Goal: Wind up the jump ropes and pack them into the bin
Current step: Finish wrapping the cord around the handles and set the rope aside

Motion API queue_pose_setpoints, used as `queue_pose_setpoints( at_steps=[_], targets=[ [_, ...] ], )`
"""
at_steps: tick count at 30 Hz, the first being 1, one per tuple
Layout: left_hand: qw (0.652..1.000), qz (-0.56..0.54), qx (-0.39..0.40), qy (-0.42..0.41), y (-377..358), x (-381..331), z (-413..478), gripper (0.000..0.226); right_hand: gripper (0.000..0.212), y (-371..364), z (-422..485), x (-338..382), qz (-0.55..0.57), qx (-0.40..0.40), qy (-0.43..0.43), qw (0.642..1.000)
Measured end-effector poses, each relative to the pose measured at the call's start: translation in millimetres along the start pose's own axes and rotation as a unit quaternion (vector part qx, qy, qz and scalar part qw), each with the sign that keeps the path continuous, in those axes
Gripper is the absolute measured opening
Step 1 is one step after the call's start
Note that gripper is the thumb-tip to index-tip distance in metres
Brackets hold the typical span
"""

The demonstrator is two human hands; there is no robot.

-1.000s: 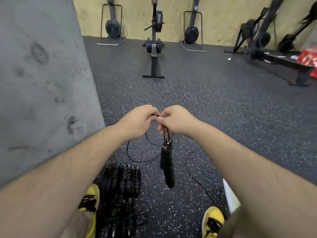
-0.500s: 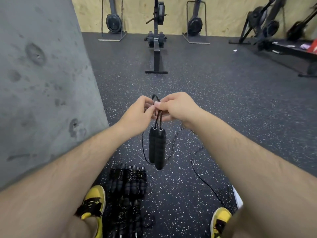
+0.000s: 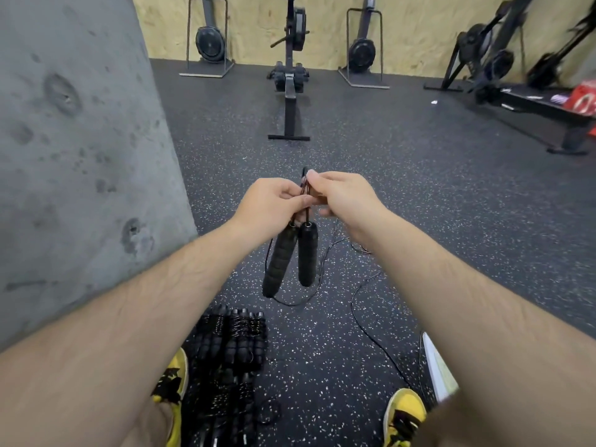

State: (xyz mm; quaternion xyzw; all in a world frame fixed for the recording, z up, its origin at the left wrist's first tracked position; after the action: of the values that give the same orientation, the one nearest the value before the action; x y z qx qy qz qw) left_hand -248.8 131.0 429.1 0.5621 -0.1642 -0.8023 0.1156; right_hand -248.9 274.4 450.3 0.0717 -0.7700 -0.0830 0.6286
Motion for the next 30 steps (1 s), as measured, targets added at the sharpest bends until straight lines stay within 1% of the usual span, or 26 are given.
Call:
queue_pose_setpoints(
  at_steps=[1, 3, 4, 5, 7, 8, 9, 10, 11, 12, 14, 15, 16, 17, 18, 19, 20, 21, 22, 24, 25, 26, 27, 28, 29, 30],
  targets=[
    [1.000, 0.002, -0.012, -0.001, 4.1, -1.7, 1.4, 0.016, 0.024, -0.4, -1.5, -0.3, -0.012, 0.008, 0.006, 1.000],
    [0.999, 0.003, -0.036, -0.003, 12.1, -6.5, 3.9, 0.019, 0.025, -0.9, -2.8, -4.4, -0.079, 0.011, 0.014, 0.997],
    [0.999, -0.013, -0.050, 0.003, 15.1, -8.3, 4.9, 0.020, 0.036, -1.8, -5.1, -8.6, -0.126, 0.012, 0.015, 0.992],
    [0.997, -0.038, -0.065, 0.012, 17.5, -11.2, 5.4, 0.021, 0.055, -3.2, -8.8, -14.4, -0.166, 0.014, 0.013, 0.986],
    [0.991, -0.091, -0.093, 0.027, 20.8, -16.3, 5.4, 0.019, 0.102, -9.7, -18.3, -25.7, -0.214, 0.014, 0.021, 0.976],
    [0.988, -0.109, -0.103, 0.032, 21.8, -18.0, 5.5, 0.018, 0.118, -14.7, -22.5, -30.2, -0.237, 0.010, 0.029, 0.971],
    [0.985, -0.126, -0.108, 0.037, 22.2, -19.4, 5.4, 0.017, 0.126, -19.7, -25.1, -33.9, -0.259, -0.002, 0.040, 0.965],
    [0.983, -0.140, -0.112, 0.043, 22.8, -18.9, 6.0, 0.017, 0.127, -23.6, -25.9, -36.8, -0.276, -0.022, 0.051, 0.959],
    [0.981, -0.151, -0.115, 0.048, 23.4, -18.2, 6.6, 0.015, 0.123, -26.5, -26.0, -37.9, -0.283, -0.043, 0.065, 0.956],
    [0.979, -0.160, -0.116, 0.051, 23.3, -18.0, 6.8, 0.015, 0.112, -28.3, -24.4, -38.1, -0.278, -0.062, 0.076, 0.955],
    [0.976, -0.176, -0.119, 0.053, 23.6, -17.4, 6.5, 0.018, 0.079, -27.6, -23.5, -35.1, -0.282, -0.088, 0.095, 0.951],
    [0.975, -0.179, -0.118, 0.053, 23.9, -17.5, 6.5, 0.019, 0.068, -26.5, -23.9, -32.9, -0.300, -0.090, 0.097, 0.945],
    [0.976, -0.174, -0.117, 0.059, 25.4, -14.5, 7.7, 0.020, 0.063, -24.8, -23.7, -30.7, -0.321, -0.088, 0.098, 0.938],
    [0.979, -0.152, -0.115, 0.067, 27.3, -13.2, 7.6, 0.022, 0.060, -22.7, -23.3, -28.4, -0.340, -0.086, 0.098, 0.931],
    [0.986, -0.096, -0.113, 0.073, 30.9, -10.2, 8.1, 0.027, 0.059, -19.9, -23.2, -25.7, -0.356, -0.087, 0.101, 0.925],
    [0.992, 0.000, -0.106, 0.068, 36.0, -8.9, 8.7, 0.030, 0.057, -16.8, -23.2, -22.7, -0.371, -0.089, 0.104, 0.919],
    [0.987, 0.118, -0.099, 0.045, 42.5, -10.0, 8.9, 0.028, 0.055, -13.7, -22.6, -20.3, -0.390, -0.093, 0.110, 0.910],
    [0.972, 0.218, -0.087, 0.001, 46.7, -14.7, 6.8, 0.020, 0.053, -10.5, -21.8, -18.3, -0.415, -0.096, 0.116, 0.897],
    [0.955, 0.287, -0.054, -0.055, 46.9, -20.5, 3.8, 0.020, 0.051, -7.7, -21.0, -16.7, -0.443, -0.098, 0.127, 0.882],
    [0.928, 0.330, 0.074, -0.159, 36.7, -26.8, -2.5, 0.059, 0.046, -4.2, -19.9, -14.7, -0.484, -0.096, 0.149, 0.857],
    [0.908, 0.349, 0.132, -0.189, 28.9, -29.1, -7.3, 0.075, 0.045, -4.1, -19.9, -14.0, -0.494, -0.090, 0.161, 0.850],
    [0.888, 0.373, 0.175, -0.207, 20.4, -27.3, -10.7, 0.087, 0.044, -4.9, -20.0, -13.2, -0.498, -0.084, 0.172, 0.846],
    [0.868, 0.400, 0.198, -0.218, 12.9, -26.7, -13.1, 0.094, 0.044, -6.3, -20.4, -12.0, -0.499, -0.078, 0.184, 0.843],
    [0.859, 0.414, 0.201, -0.225, 7.6, -23.1, -12.7, 0.097, 0.046, -7.7, -21.3, -10.5, -0.499, -0.073, 0.193, 0.842],
    [0.856, 0.418, 0.197, -0.232, 3.2, -23.3, -13.0, 0.094, 0.047, -8.5, -22.8, -8.5, -0.497, -0.069, 0.200, 0.842],
    [0.861, 0.411, 0.183, -0.237, 0.9, -24.4, -12.2, 0.084, 0.045, -8.8, -24.8, -6.8, -0.495, -0.066, 0.204, 0.842]
  ],
)
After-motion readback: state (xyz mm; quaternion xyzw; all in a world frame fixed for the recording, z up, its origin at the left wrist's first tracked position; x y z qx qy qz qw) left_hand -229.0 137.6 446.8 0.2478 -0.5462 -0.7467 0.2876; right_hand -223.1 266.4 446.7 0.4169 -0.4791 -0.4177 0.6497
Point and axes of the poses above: each hand's wrist, its own z-axis towards the middle knuckle, its own y-axis out of the back of the hand, x = y × z, the point moved 4 cm from there along z, towards the middle knuckle, and after that the axes turned 11 degrees about -y, right-handed, at the moved point
